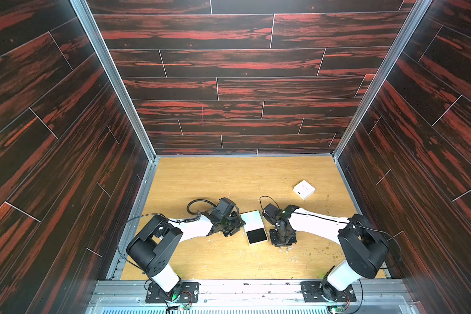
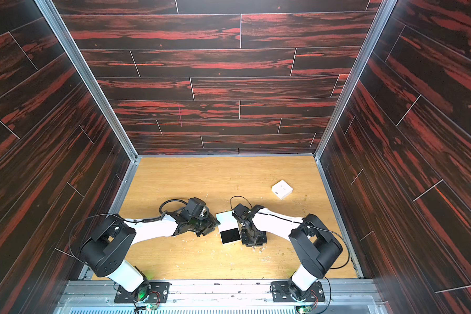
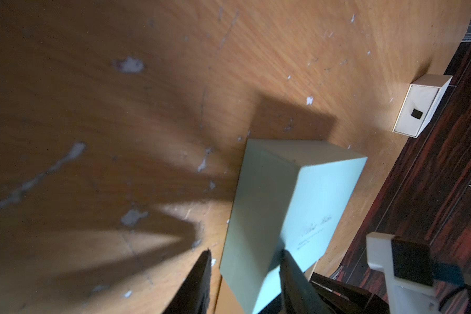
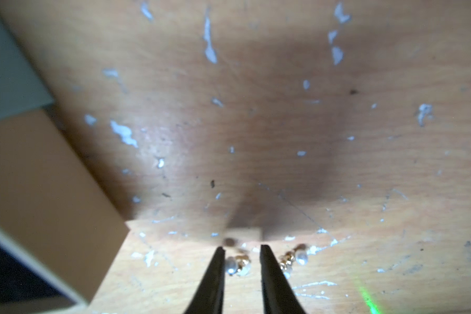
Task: Take out the earrings from the drawer-style jewelry box
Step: Place the earring at the center of the board.
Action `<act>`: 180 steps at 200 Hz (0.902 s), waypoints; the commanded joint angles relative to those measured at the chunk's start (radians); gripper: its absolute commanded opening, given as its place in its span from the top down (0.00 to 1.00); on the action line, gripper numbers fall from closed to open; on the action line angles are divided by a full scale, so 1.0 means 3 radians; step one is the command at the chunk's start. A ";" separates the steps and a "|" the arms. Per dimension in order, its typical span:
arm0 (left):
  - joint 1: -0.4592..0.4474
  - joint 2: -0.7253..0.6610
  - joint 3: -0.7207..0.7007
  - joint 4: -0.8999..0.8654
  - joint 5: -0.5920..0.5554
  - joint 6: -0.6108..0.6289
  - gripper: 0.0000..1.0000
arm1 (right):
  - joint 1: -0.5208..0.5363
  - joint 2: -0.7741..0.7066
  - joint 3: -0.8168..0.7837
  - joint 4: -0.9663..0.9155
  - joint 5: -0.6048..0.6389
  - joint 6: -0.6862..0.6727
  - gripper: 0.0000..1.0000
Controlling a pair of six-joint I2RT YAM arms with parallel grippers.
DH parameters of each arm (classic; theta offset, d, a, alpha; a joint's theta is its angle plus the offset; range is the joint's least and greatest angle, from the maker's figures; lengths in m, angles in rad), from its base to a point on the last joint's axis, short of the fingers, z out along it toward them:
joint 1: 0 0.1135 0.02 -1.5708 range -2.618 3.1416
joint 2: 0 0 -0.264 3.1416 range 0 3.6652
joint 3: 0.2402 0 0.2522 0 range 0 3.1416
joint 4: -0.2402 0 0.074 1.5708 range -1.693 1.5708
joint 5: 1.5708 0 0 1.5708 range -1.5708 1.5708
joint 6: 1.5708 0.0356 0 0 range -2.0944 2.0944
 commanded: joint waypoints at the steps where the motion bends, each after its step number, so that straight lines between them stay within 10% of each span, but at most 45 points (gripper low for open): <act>1: 0.0013 0.0051 0.0027 -0.0179 -0.0071 0.0033 0.57 | -0.0008 -0.0042 -0.0076 -0.0003 -0.0067 0.0040 0.69; 108: 0.0015 0.0018 0.0013 -0.0149 -0.0073 0.0056 0.57 | 0.0011 -0.0046 -0.0590 0.0668 0.0002 -0.0148 0.61; 180: -0.0046 -0.0229 -0.0176 -0.0126 -0.0199 0.0105 0.57 | -0.0107 -0.0406 -0.0701 0.0916 -0.0681 0.0076 0.57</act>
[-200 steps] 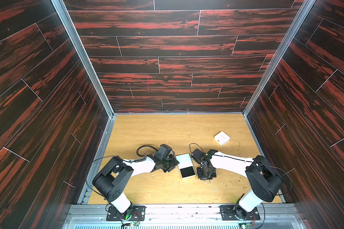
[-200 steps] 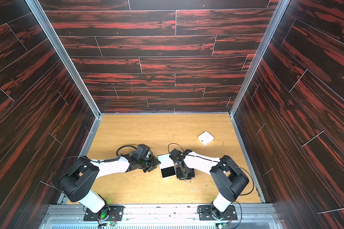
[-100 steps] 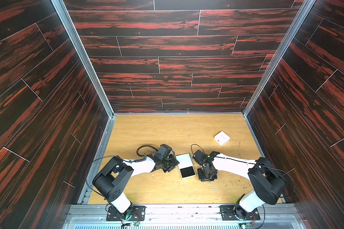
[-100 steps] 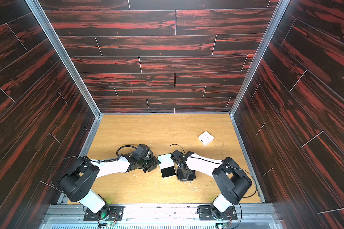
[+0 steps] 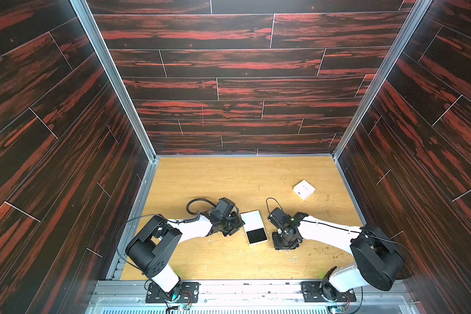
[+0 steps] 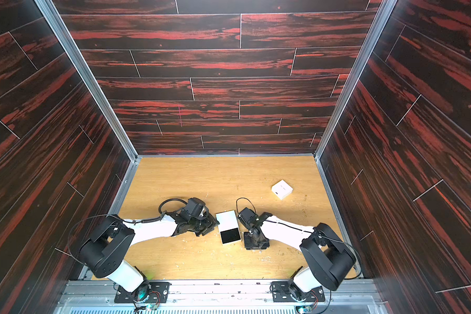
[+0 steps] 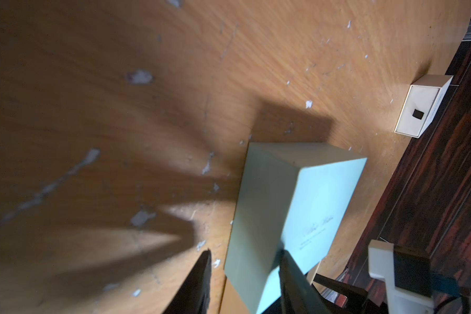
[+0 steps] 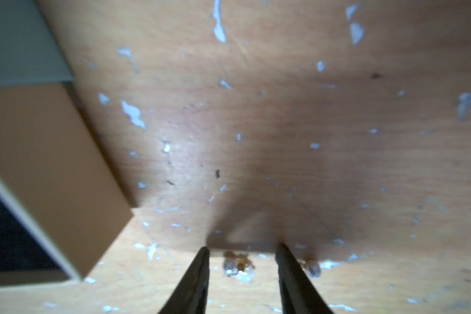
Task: Take out the earrings from the drawer-style jewelry box
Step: Place the earring at the center of the board.
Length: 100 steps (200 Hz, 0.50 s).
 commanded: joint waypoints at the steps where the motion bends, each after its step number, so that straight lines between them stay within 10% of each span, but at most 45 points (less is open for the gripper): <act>1: -0.0034 -0.0149 -0.0124 -0.0101 -0.0117 0.0022 0.57 | -0.0045 0.0021 -0.0156 0.0306 -0.0434 0.0099 0.57; 100: -0.0123 -0.0408 0.0032 -0.0388 -0.0361 0.0060 0.56 | 0.0213 -0.0361 0.0378 -0.0440 0.0228 -0.0021 0.71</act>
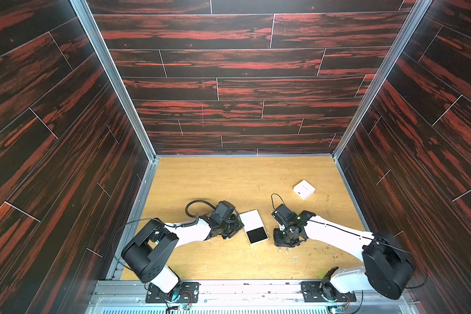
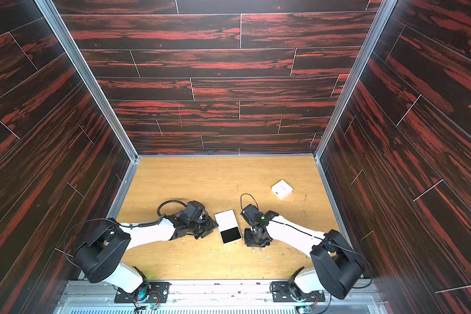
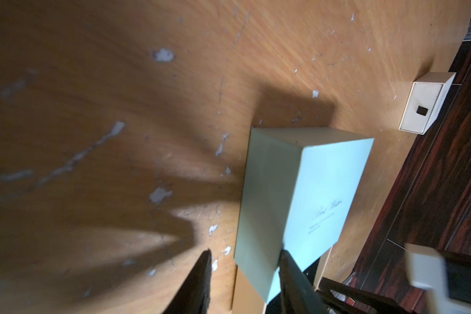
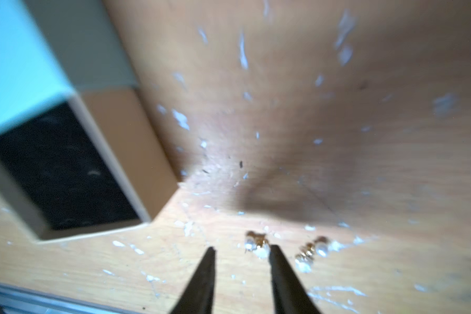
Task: Take out the earrings from the drawer-style jewelry box
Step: Place the earring at the center of the board, then close the drawer of the jewelry box.
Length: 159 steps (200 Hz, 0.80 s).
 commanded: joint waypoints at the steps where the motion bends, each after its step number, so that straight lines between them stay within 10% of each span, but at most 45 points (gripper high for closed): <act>1: -0.0016 -0.0247 0.0155 -0.0356 -0.0195 0.0089 0.56 | 0.0231 -0.0047 0.0200 -0.0257 0.0258 -0.0027 0.71; 52: 0.0192 -0.0276 0.0648 -0.1207 -0.0617 0.0214 0.52 | 0.0550 0.0074 0.0232 0.0030 0.0066 -0.0006 0.77; 159: 0.0526 0.1258 0.1921 -0.1305 0.0028 0.0685 0.57 | 0.0559 0.0397 0.0065 0.0486 -0.0160 -0.0177 0.79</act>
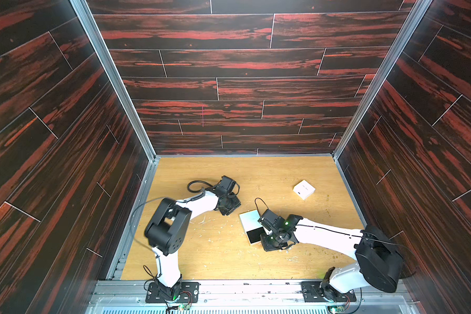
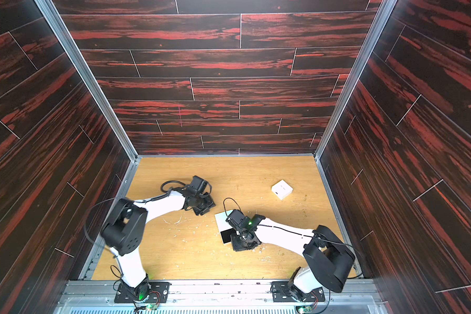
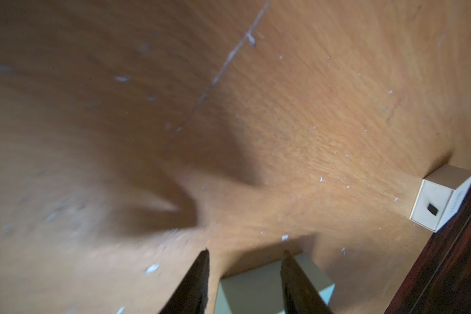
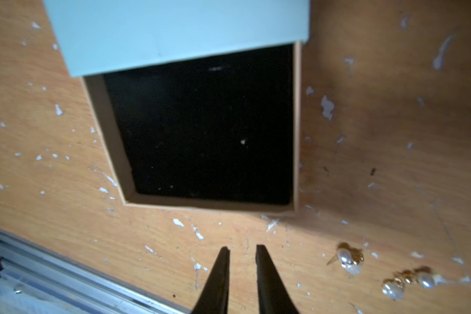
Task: Take out the earrings from the drawer-style jewelry box
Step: Close the drawer of the jewelry box.
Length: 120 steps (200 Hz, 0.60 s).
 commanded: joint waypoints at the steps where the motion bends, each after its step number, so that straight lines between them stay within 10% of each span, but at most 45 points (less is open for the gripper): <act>1: -0.0017 0.0121 0.0207 -0.0169 0.0159 0.0187 0.57 | 0.0015 0.0075 -0.0020 0.0116 -0.0012 -0.0063 0.79; 120: -0.0147 0.0299 0.0185 -0.0065 0.0448 0.0254 0.67 | -0.0141 0.0342 0.0158 0.0392 0.0079 -0.0124 0.82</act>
